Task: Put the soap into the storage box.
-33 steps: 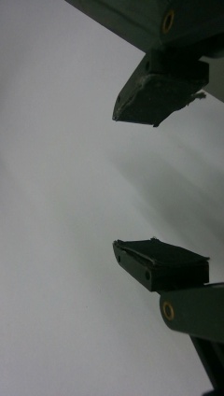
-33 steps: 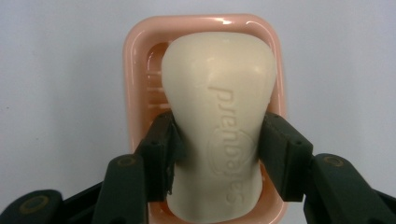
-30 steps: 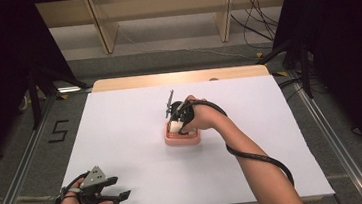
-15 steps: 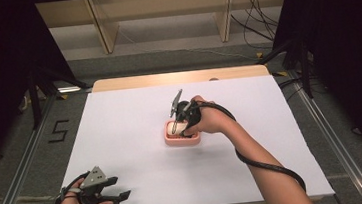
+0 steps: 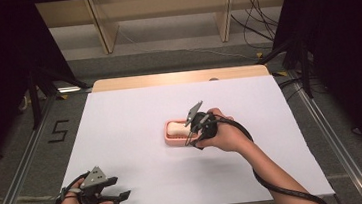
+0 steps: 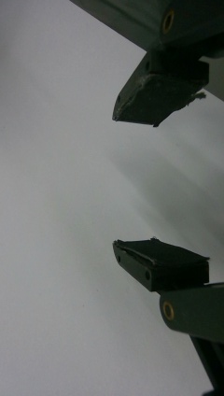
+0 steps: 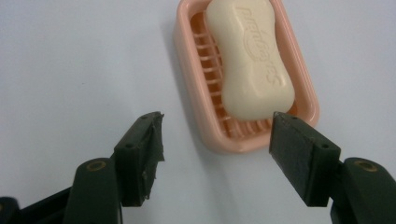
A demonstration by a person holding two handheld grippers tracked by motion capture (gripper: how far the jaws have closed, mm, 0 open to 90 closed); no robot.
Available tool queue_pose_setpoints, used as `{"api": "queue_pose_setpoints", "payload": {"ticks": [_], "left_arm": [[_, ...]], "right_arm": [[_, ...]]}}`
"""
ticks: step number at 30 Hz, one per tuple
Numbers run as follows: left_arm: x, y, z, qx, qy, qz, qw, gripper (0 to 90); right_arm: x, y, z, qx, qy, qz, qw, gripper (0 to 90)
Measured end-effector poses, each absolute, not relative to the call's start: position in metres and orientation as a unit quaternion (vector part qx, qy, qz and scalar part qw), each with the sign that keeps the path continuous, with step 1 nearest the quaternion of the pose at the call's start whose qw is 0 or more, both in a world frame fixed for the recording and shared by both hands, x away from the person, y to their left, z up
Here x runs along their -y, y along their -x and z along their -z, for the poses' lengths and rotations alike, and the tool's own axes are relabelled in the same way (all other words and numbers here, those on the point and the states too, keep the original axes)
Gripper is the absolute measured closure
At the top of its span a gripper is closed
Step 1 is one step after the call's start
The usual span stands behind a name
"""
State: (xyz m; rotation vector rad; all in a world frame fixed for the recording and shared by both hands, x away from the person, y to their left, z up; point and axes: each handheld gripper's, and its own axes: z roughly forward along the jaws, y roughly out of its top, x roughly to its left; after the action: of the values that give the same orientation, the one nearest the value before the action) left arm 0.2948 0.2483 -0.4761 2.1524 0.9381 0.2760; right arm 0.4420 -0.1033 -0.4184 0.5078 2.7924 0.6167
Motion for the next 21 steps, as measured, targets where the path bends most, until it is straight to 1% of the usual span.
{"api": "queue_pose_setpoints", "payload": {"ticks": [2, 4, 5, 7, 11, 13, 16, 18, 19, 20, 21], "left_arm": [[-0.249, -0.296, 0.476, -0.356, -0.848, -0.111, 0.378, 30.9], [-0.248, -0.295, 0.477, -0.367, -0.845, -0.109, 0.374, 31.0], [-0.248, -0.294, 0.477, -0.369, -0.841, -0.103, 0.382, 31.1], [-0.248, -0.294, 0.477, -0.368, -0.842, -0.102, 0.381, 31.1], [-0.248, -0.294, 0.477, -0.367, -0.843, -0.103, 0.380, 31.1], [-0.248, -0.294, 0.478, -0.370, -0.840, -0.103, 0.383, 31.1], [-0.250, -0.297, 0.477, -0.355, -0.850, -0.117, 0.371, 31.1], [-0.250, -0.297, 0.477, -0.356, -0.849, -0.115, 0.372, 31.1], [-0.249, -0.296, 0.477, -0.364, -0.844, -0.107, 0.379, 31.1], [-0.249, -0.296, 0.477, -0.364, -0.844, -0.107, 0.379, 31.1], [-0.249, -0.296, 0.477, -0.373, -0.839, -0.101, 0.383, 31.1]], "right_arm": [[0.109, -0.438, 0.420, -0.953, -0.170, -0.218, 0.122, 35.4], [0.115, -0.431, 0.422, -0.950, -0.187, -0.219, 0.121, 35.1], [0.118, -0.428, 0.423, -0.949, -0.190, -0.220, 0.122, 35.1], [0.125, -0.423, 0.427, -0.948, -0.190, -0.221, 0.127, 34.8], [0.139, -0.412, 0.436, -0.944, -0.209, -0.224, 0.121, 34.4], [0.146, -0.406, 0.441, -0.940, -0.216, -0.231, 0.128, 34.4], [0.155, -0.396, 0.447, -0.932, -0.234, -0.244, 0.132, 34.3], [0.162, -0.389, 0.452, -0.924, -0.241, -0.261, 0.143, 35.1], [0.166, -0.386, 0.454, -0.918, -0.245, -0.267, 0.162, 35.2], [0.166, -0.386, 0.454, -0.918, -0.245, -0.267, 0.162, 35.2], [0.171, -0.380, 0.460, -0.909, -0.253, -0.276, 0.182, 35.5]]}}
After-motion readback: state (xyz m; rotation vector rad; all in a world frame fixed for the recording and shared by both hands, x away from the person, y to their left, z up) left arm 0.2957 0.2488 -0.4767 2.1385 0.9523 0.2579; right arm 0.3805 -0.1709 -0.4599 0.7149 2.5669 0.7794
